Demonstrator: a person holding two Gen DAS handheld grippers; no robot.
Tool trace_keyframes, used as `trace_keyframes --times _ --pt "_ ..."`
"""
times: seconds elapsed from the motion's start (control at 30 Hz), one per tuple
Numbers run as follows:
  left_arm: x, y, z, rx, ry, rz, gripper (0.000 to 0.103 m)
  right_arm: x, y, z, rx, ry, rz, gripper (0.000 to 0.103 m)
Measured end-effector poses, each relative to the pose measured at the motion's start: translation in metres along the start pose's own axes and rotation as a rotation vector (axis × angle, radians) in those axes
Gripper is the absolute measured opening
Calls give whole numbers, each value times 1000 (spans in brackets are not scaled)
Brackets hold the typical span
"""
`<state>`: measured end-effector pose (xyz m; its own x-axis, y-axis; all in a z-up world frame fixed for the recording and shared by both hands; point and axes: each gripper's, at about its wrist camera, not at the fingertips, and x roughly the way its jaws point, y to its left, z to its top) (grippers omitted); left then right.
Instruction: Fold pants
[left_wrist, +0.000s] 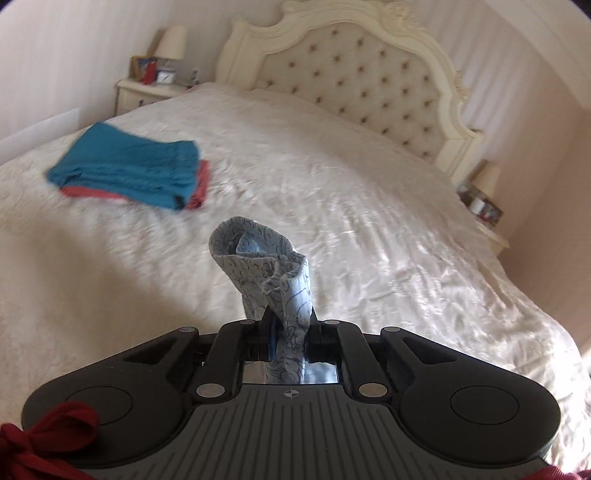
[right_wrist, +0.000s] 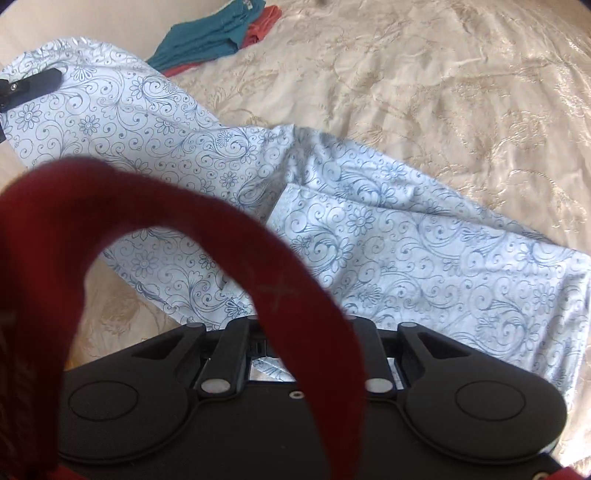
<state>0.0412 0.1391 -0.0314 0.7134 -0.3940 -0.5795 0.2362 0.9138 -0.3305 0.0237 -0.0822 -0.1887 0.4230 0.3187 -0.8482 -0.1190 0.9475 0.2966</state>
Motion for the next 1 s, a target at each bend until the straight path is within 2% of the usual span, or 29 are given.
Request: trace_keyframes --times 0.1,0.27,0.43,0.53,0.57,0.6,0.63,0.7,0.77,0.83,0.9,0.93,0.97,1.0 --pt "7 -48 -6 51 16 -94 12 -26 -21 -9 38 -38 0 29" --pt "58 -115 -43 133 116 -209 12 -61 -66 -30 130 -70 -37 29" --pt "113 -156 -94 198 263 -224 12 -85 -108 -54 209 -56 -90 29" --pt "127 -170 -115 211 334 -217 15 -94 -128 -64 231 -39 -122 29" --pt "132 -172 -119 210 359 -216 19 -97 -133 -67 239 -36 -129 29" --pt "134 -173 -122 206 391 -229 29 -100 -140 -71 251 -37 -136 29" --pt "137 -174 -124 203 422 -249 44 -103 -144 -73 260 -39 -141 29" --pt "139 -179 -128 208 472 -308 59 -111 -151 -75 280 -54 -156 29" --pt "132 -183 -128 221 473 -335 60 -116 -155 -75 296 -81 -168 29" --pt "124 -182 -123 212 444 -321 60 -119 -153 -70 298 -111 -169 30" --pt "118 -173 -114 162 412 -297 60 -123 -150 -65 284 -147 -142 31" --pt "114 -166 -108 135 396 -272 60 -123 -147 -62 280 -159 -128 37" --pt "113 -160 -103 117 386 -245 60 -120 -143 -57 277 -169 -104 48" --pt "111 -153 -100 106 380 -226 60 -116 -139 -54 274 -171 -85 52"
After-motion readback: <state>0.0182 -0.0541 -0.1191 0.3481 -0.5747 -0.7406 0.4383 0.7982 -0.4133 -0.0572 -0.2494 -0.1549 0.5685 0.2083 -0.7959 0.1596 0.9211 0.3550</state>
